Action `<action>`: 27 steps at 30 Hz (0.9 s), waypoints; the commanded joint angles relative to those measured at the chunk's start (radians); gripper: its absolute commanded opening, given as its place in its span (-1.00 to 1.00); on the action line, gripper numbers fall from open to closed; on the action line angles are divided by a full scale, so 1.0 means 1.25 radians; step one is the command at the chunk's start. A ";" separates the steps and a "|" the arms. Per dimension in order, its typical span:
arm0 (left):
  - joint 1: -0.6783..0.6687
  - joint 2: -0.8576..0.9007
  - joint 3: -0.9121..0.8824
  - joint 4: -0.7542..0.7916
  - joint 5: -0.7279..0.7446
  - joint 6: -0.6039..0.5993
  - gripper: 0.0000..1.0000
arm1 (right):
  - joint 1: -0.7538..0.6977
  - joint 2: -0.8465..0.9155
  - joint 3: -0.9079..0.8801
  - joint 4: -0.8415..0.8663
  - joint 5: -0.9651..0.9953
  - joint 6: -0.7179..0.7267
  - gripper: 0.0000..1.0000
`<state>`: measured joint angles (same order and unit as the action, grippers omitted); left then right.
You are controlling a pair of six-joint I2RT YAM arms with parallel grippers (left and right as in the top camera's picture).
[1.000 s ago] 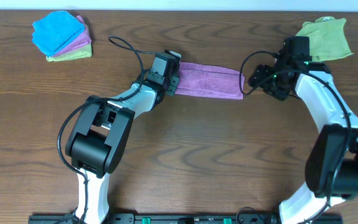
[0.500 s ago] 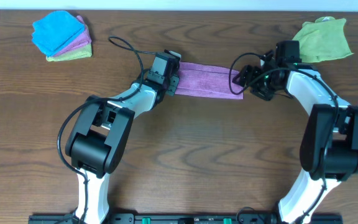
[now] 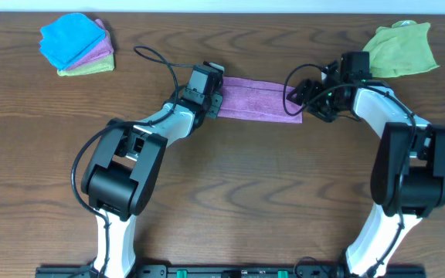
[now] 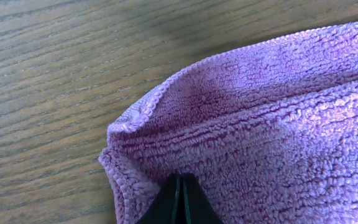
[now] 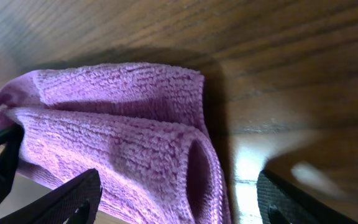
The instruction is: Fold the cloth
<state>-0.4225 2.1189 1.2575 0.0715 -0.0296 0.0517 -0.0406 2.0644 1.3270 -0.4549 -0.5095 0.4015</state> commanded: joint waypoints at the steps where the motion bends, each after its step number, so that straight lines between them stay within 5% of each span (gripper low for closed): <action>1: 0.003 0.023 -0.002 -0.020 0.004 -0.007 -0.88 | 0.003 0.049 -0.005 0.005 0.001 0.027 0.60; 14: 0.003 0.023 -0.002 -0.005 0.004 -0.007 -0.89 | 0.037 0.061 -0.005 0.037 -0.027 0.043 0.54; 27: 0.003 0.023 -0.002 -0.011 0.004 -0.006 -0.88 | 0.004 0.067 -0.007 -0.071 0.061 -0.025 0.46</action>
<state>-0.4225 2.1189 1.2575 0.0750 -0.0299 0.0513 -0.0101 2.0876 1.3533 -0.5087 -0.5354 0.4068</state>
